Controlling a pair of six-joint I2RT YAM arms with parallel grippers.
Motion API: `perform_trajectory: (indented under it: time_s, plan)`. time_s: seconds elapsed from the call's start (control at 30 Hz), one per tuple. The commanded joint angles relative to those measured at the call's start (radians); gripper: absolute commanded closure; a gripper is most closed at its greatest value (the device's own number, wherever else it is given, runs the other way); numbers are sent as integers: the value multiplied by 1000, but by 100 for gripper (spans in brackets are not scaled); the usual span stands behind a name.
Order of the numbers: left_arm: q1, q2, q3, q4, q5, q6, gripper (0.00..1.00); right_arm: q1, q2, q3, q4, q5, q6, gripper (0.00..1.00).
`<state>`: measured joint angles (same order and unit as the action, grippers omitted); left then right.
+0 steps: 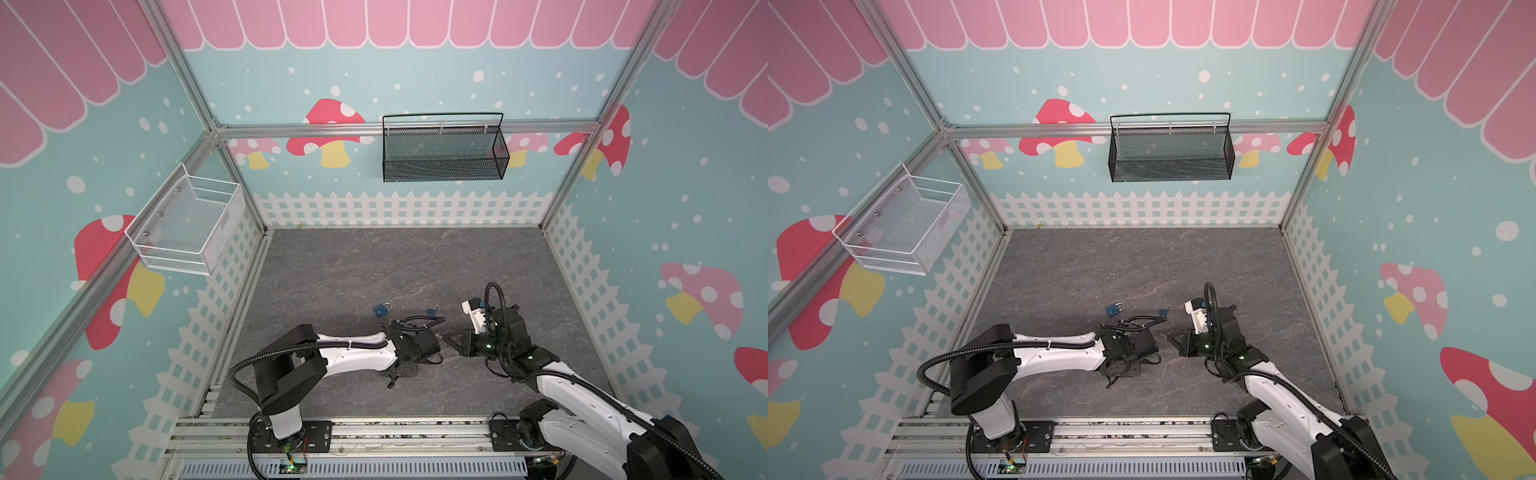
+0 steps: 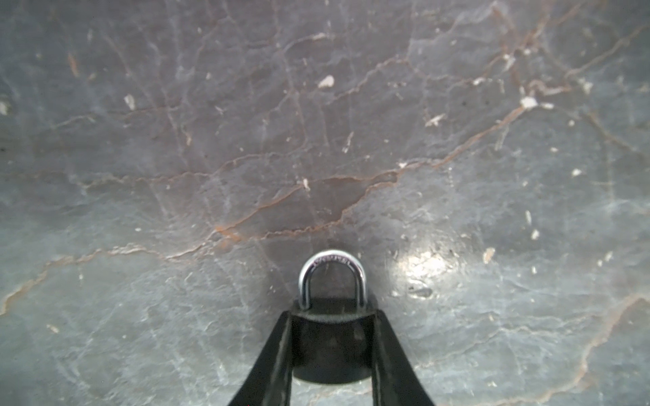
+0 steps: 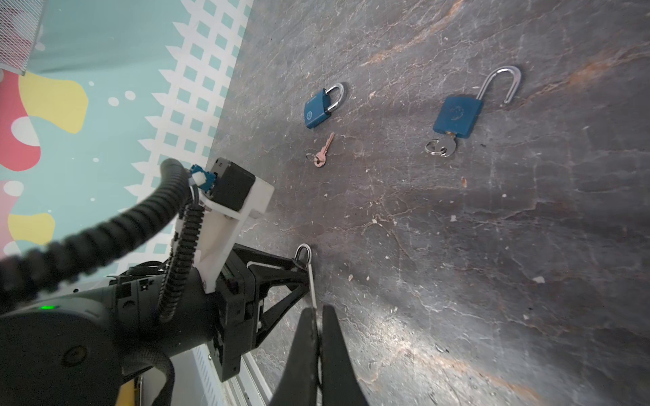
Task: Unlock with the key
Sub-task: 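Lift the black padlock with the left gripper while the right brings the key toward it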
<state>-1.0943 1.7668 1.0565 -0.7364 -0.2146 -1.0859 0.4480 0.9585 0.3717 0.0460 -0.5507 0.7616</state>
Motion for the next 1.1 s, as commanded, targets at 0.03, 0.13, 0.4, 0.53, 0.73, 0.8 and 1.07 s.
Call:
perform_trajectory:
  time_s: [0.03,0.13,0.4,0.53,0.73,0.8,1.07]
  plan:
    - [14,-64,-12,-50,-53,-96,82,4,12,58,-85,6,-48,100]
    - [31,-134,-16,-48,-72,-146,86,6,20,77,-116,5,-52,100]
    - [120,-377,-73,9,-99,-381,100,123,5,81,-63,113,45,100]
    - [159,-476,-122,104,-93,-499,100,244,8,85,3,250,119,100]
    - [178,-556,-166,176,-81,-644,100,402,41,106,123,436,176,100]
    - [181,-571,-186,208,-68,-684,100,456,60,124,146,513,176,100]
    - [183,-592,-228,258,-57,-780,100,601,164,203,194,714,160,100]
